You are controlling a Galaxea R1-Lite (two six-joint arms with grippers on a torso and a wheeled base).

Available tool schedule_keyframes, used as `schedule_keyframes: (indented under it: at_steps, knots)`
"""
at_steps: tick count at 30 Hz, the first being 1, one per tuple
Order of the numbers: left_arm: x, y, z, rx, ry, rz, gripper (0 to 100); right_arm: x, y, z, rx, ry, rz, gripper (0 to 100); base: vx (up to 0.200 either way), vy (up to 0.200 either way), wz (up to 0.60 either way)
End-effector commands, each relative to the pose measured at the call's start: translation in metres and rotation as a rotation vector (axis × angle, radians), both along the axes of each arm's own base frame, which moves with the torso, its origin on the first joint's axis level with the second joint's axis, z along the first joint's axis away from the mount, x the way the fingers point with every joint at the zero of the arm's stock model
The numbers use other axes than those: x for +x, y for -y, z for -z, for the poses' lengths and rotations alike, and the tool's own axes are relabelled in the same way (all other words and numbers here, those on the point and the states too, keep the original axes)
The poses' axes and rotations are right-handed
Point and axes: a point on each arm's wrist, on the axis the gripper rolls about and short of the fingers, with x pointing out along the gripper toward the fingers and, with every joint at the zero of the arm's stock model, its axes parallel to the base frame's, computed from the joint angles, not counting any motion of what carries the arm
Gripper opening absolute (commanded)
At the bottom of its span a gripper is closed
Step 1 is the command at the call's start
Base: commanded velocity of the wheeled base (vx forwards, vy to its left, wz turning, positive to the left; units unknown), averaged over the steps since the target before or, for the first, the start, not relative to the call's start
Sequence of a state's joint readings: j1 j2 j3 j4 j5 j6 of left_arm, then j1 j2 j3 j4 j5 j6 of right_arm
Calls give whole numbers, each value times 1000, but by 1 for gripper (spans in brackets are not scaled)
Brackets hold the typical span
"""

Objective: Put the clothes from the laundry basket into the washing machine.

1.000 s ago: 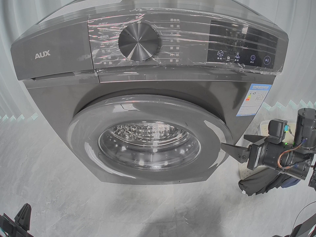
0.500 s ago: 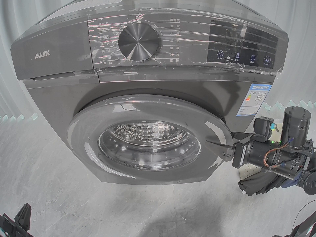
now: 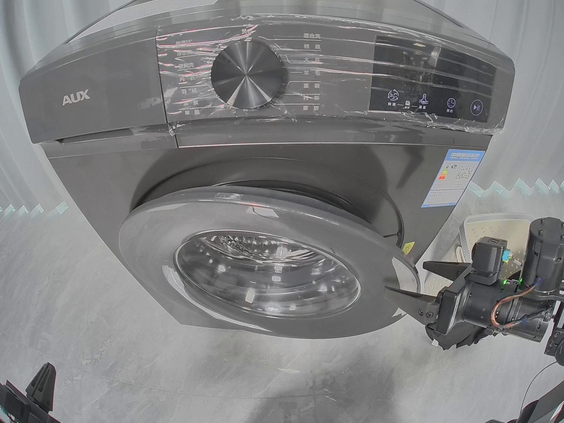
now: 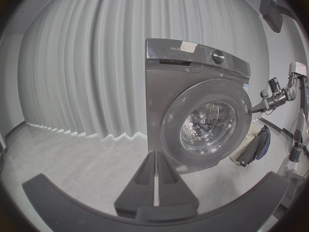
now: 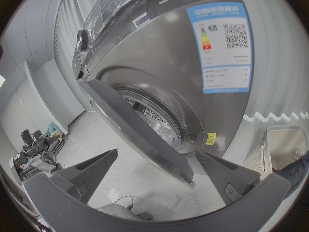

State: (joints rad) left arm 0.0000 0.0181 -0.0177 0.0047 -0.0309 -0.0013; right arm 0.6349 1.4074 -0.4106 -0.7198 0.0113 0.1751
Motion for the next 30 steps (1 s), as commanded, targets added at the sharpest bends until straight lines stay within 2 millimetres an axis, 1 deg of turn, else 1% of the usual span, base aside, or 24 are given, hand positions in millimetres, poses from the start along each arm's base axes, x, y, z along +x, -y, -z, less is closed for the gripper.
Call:
schedule_keyframes:
  at_steps: [1, 4, 7, 12, 17, 19, 25, 28, 30]
  knots:
    - [0, 0, 5, 0, 2, 0, 0, -4, 4, -6, 18, 26, 3, 100, 0, 0, 0]
    - [0, 0, 5, 0, 2, 0, 0, 3, -2, -2, 6, 10, -2, 100, 0, 0, 0]
    - [0, 0, 5, 1, 2, 0, 0, 8, -7, -4, 8, 12, -9, 100, -200, 200, 0]
    - [0, 0, 5, 4, 2, 0, 0, 15, -13, 0, -2, -1, -11, 100, 0, 0, 0]
    - [0, 0, 5, 3, 2, 0, 0, 11, -13, 4, -9, -11, -21, 100, 0, 0, 0]
    - [0, 0, 5, 3, 2, 0, 0, 5, -10, 9, -18, -24, -29, 100, 0, 0, 0]
    - [0, 0, 5, 3, 2, 0, 0, -10, -1, 9, -11, -20, -44, 100, 0, 0, 0]
    - [0, 0, 5, 3, 2, 0, 0, -7, 1, 7, -6, -12, -30, 100, 0, 0, 0]
    - [0, 0, 5, 3, 2, 0, 0, -6, 0, 7, -4, -9, -29, 100, -200, 0, 0]
